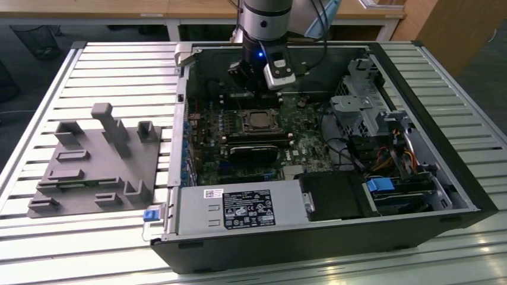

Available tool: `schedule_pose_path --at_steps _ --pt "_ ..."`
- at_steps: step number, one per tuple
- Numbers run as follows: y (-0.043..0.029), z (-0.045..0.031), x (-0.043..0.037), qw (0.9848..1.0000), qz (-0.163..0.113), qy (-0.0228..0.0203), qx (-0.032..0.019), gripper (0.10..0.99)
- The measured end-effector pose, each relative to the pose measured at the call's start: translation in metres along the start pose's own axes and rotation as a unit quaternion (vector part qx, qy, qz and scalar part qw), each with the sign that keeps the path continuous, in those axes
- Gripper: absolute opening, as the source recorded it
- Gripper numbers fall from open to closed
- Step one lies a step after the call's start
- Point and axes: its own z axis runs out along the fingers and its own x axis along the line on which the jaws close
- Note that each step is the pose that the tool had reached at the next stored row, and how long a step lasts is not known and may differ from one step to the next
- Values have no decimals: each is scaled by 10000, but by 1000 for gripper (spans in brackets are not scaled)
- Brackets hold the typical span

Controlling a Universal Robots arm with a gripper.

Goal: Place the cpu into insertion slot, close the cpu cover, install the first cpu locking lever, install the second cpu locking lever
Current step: 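Install the first cpu locking lever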

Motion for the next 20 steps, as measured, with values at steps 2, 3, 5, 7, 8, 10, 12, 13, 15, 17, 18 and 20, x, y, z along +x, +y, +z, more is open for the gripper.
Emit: schedule_pose_path --at_steps 2,3,5,7,8,10,12,13,15,17,18,20 --pt "0 0 0 9998 -183 11 3 106" --pt "0 0 0 9996 -271 16 3 106" --pt "0 0 0 9990 -448 26 5 106" --pt "0 0 0 9982 -593 35 6 106" --pt "0 0 0 9979 -648 38 5 106" --pt "-3 1 5 9974 -715 43 -9 106" --pt "-8 0 19 9972 -743 36 -25 106" --pt "-11 0 28 9972 -747 28 -31 106" --pt "-19 0 52 9972 -752 5 -39 106" --pt "-22 0 63 9970 -773 -2 -49 106" --pt "-22 0 63 9967 -807 1 -55 106" --pt "-23 0 63 9960 -895 8 -65 106"
